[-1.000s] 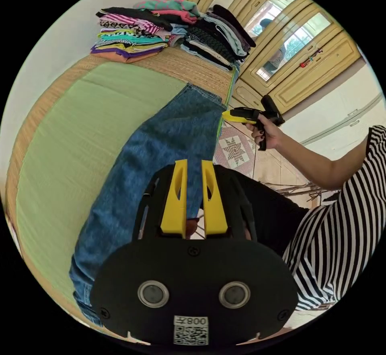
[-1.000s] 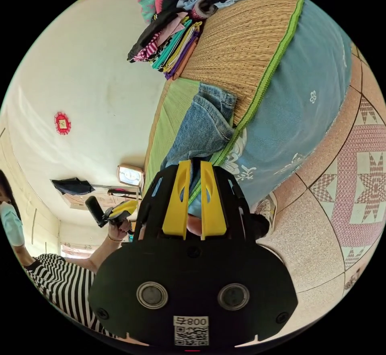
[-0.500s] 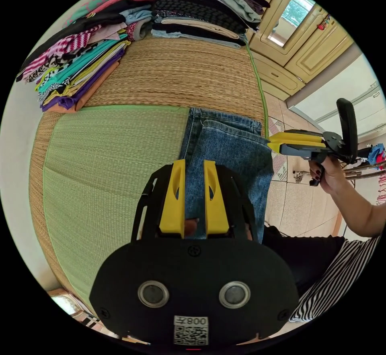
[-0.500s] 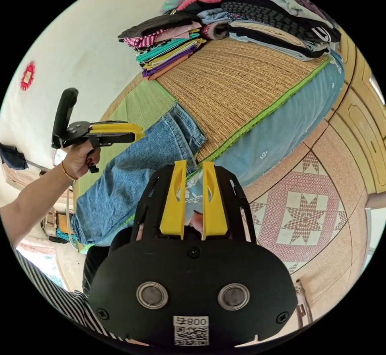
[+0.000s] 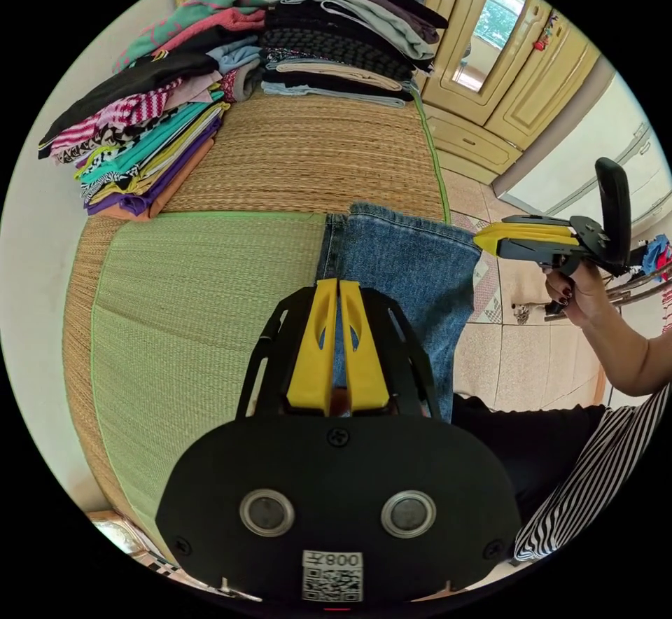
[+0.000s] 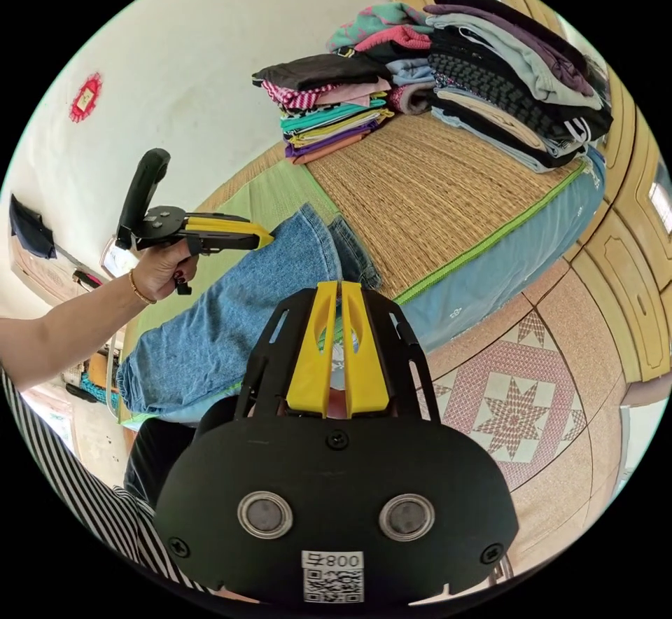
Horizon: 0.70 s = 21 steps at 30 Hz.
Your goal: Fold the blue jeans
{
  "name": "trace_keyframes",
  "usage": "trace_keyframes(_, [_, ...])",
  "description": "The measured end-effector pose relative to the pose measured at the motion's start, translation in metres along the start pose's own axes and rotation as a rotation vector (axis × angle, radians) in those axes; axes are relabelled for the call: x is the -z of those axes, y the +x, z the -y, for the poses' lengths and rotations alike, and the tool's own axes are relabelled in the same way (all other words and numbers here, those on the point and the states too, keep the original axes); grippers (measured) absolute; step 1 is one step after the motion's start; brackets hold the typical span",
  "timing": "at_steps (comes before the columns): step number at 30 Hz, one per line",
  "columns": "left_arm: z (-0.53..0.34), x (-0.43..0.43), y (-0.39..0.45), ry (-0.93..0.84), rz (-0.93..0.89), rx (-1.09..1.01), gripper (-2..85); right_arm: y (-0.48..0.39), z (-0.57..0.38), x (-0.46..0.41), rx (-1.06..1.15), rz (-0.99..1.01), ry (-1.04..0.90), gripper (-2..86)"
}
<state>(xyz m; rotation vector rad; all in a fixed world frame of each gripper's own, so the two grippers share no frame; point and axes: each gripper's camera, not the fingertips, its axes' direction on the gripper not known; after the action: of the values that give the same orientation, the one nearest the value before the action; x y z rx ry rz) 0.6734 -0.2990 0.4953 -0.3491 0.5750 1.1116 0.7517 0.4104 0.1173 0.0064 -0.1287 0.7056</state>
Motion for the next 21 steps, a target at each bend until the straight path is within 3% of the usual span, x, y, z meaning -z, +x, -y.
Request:
trace_keyframes(8, [0.035, -0.024, 0.002, -0.079, 0.044, 0.021, 0.3, 0.005, 0.031, -0.019, 0.005, -0.021, -0.051, 0.5])
trace_keyframes(21, [0.020, -0.038, 0.008, -0.136, 0.092, 0.033, 0.3, 0.007, 0.047, -0.053, -0.059, 0.008, -0.127, 0.8])
